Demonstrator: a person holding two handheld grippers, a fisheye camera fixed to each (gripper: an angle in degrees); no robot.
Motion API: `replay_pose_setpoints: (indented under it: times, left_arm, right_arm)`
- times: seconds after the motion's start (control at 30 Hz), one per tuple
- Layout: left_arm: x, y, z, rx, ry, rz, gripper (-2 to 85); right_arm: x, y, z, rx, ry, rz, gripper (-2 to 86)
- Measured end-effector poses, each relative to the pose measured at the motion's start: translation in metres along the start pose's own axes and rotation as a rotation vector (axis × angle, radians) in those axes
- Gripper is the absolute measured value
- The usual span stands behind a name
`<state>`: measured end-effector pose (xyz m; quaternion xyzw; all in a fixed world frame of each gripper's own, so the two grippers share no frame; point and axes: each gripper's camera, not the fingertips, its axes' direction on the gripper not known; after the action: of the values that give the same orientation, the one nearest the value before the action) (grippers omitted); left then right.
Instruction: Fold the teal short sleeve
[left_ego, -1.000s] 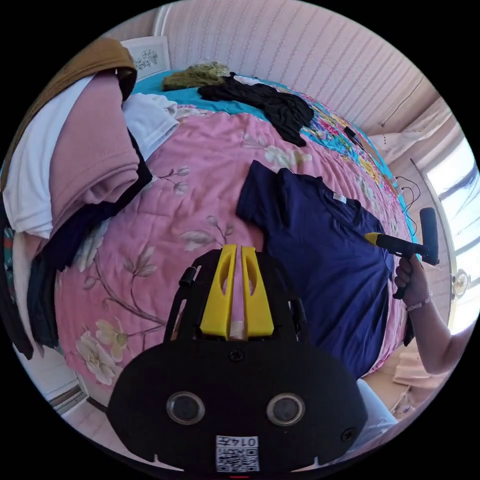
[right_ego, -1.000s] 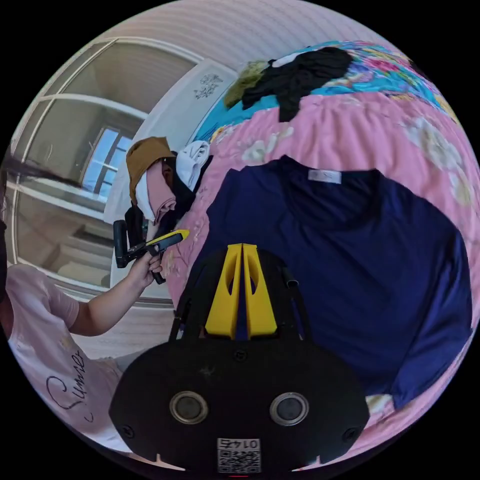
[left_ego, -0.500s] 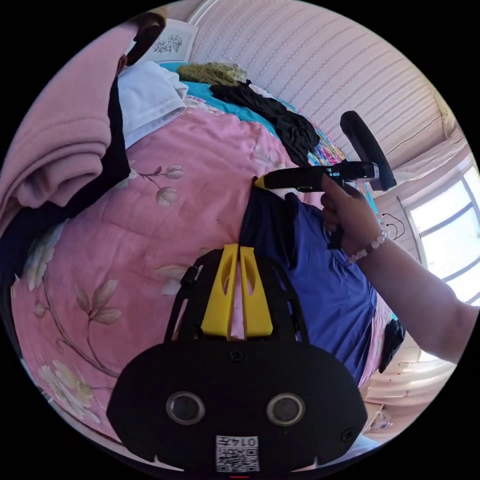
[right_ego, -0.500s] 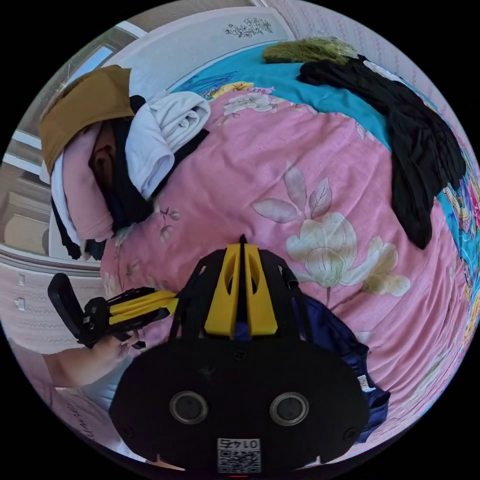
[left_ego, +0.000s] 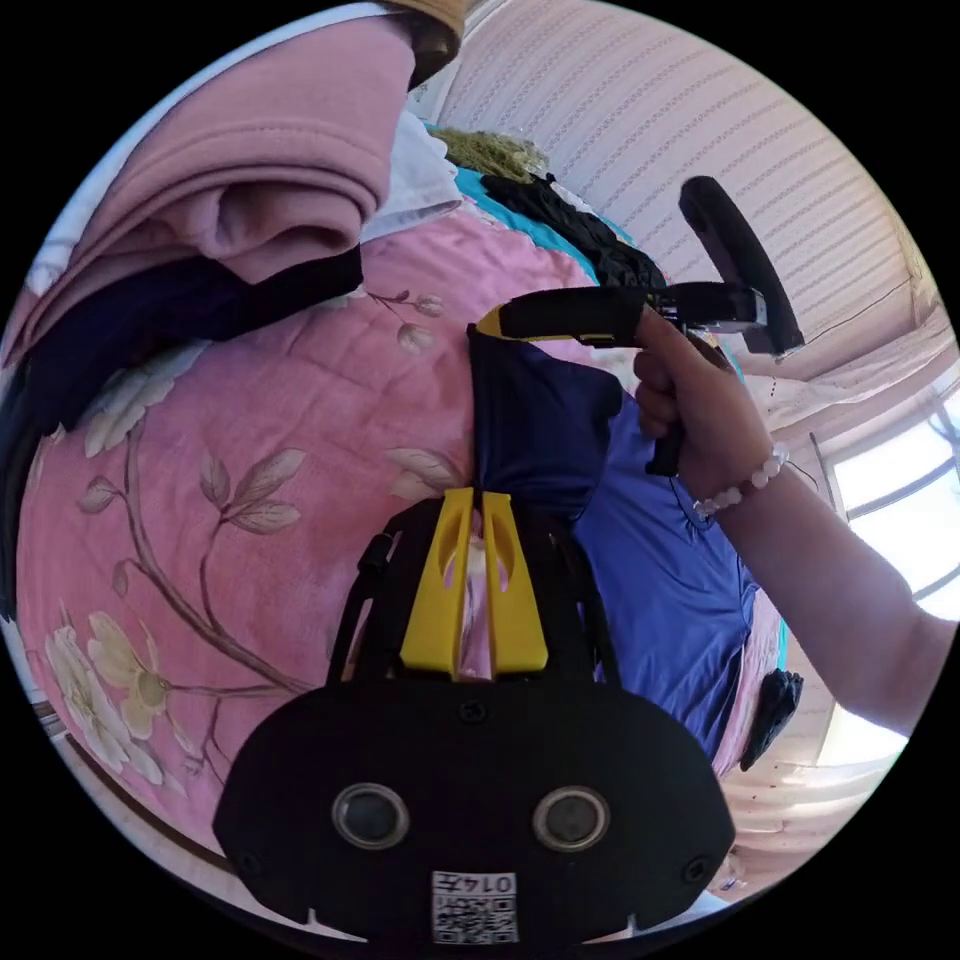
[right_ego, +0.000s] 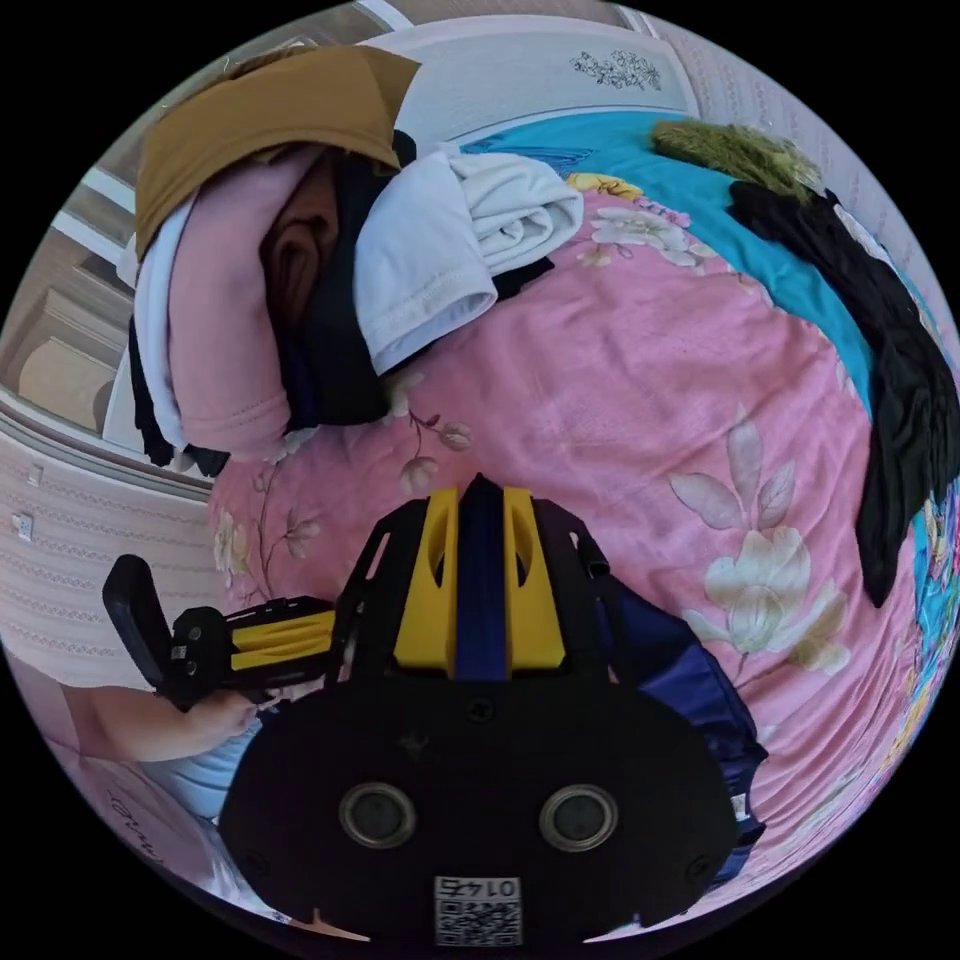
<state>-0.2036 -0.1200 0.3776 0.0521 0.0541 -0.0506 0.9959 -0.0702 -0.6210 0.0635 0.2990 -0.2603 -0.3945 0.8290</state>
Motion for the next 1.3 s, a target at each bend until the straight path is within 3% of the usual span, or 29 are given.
replay_pose_setpoints:
  times: [0.13, 0.33, 0.53, 0.63, 0.73, 0.97, 1.13, 1.3]
  left_arm:
    - [0.011, 0.007, -0.018, 0.041, -0.057, 0.044, 4.1]
    - [0.062, 0.021, -0.029, -0.007, -0.098, 0.213, 3.5]
    - [0.191, 0.023, 0.013, -0.067, -0.014, 0.556, 2.0]
    - [0.276, 0.023, 0.054, -0.152, 0.147, 0.706, 2.1]
    - [0.368, 0.026, 0.097, -0.262, 0.304, 0.887, 2.7]
    - [0.541, 0.046, 0.194, -0.354, 0.284, 1.194, 5.0]
    - [0.592, 0.072, 0.251, -0.544, 0.214, 1.309, 4.3]
    - [0.595, 0.065, 0.239, -0.444, 0.217, 1.357, -0.6]
  right_arm:
    - [0.023, 0.069, -0.059, 0.194, -0.013, 0.080, 16.3]
    - [0.057, 0.268, -0.126, 0.423, -0.187, 0.415, 14.2]
    - [0.099, 0.466, -0.175, 0.474, 0.067, 1.003, 13.5]
    - [0.122, 0.522, -0.202, 0.559, 0.125, 1.131, 13.4]
    - [0.143, 0.560, -0.219, 0.634, 0.143, 1.197, 13.1]
    - [0.186, 0.599, -0.226, 0.701, -0.030, 1.198, 10.8]
    - [0.198, 0.616, -0.233, 0.708, -0.063, 1.253, 4.5]
    - [0.196, 0.630, -0.243, 0.762, -0.094, 1.218, 0.8]
